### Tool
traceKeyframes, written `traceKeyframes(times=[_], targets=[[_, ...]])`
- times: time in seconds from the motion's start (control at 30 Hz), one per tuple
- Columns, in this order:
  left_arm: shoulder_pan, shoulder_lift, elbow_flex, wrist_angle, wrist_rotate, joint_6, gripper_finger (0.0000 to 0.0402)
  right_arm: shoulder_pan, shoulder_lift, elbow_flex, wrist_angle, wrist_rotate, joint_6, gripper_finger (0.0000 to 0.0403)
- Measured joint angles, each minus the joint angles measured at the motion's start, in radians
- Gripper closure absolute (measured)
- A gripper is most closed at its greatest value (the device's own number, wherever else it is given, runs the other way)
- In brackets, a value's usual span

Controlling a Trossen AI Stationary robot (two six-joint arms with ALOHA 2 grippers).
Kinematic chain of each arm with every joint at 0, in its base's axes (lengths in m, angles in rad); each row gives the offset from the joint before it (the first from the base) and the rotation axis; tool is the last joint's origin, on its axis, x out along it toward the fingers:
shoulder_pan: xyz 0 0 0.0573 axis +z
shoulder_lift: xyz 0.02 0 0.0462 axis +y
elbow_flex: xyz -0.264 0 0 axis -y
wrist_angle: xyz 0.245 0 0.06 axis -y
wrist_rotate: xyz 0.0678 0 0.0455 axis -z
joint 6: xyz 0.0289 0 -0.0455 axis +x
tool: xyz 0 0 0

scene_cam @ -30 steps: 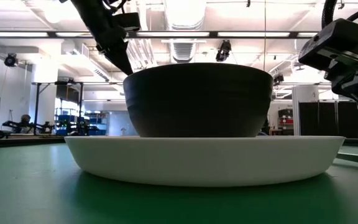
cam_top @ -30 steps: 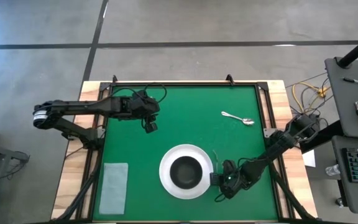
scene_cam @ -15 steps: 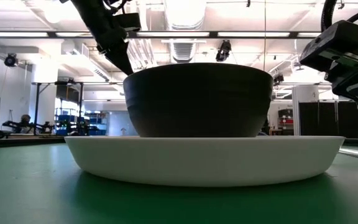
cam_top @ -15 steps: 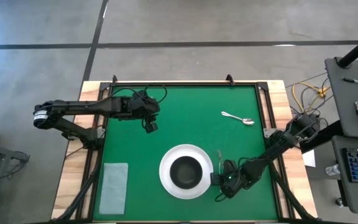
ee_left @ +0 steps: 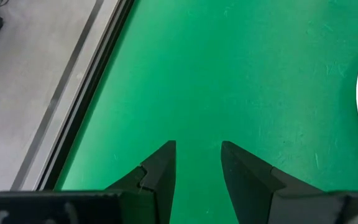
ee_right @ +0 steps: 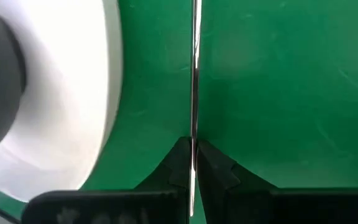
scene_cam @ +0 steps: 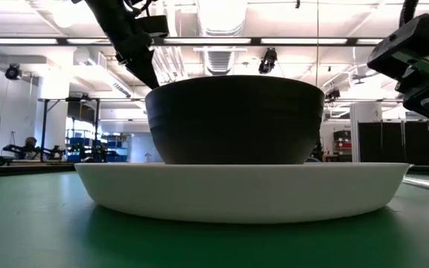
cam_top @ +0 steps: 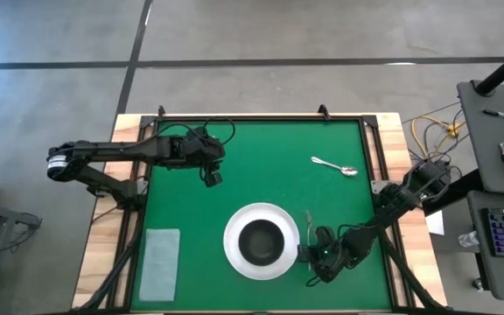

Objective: Set table place
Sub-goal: Put the fork beside the white plate on the table

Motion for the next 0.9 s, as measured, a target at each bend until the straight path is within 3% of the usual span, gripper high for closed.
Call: traceKeyframes(times=[0.27, 0.9], targets=[[0.000, 0.000, 0.000, -0.002, 0.000, 0.000, 0.0288, 0.032, -0.002, -0.027, 0.150, 0.165, 0.014, 0.0394], [0.000, -0.002, 0.000, -0.010, 0.000, -0.027, 0.0288, 0.032, -0.012, -0.055, 0.094, 0.083, 0.017, 0.0364]])
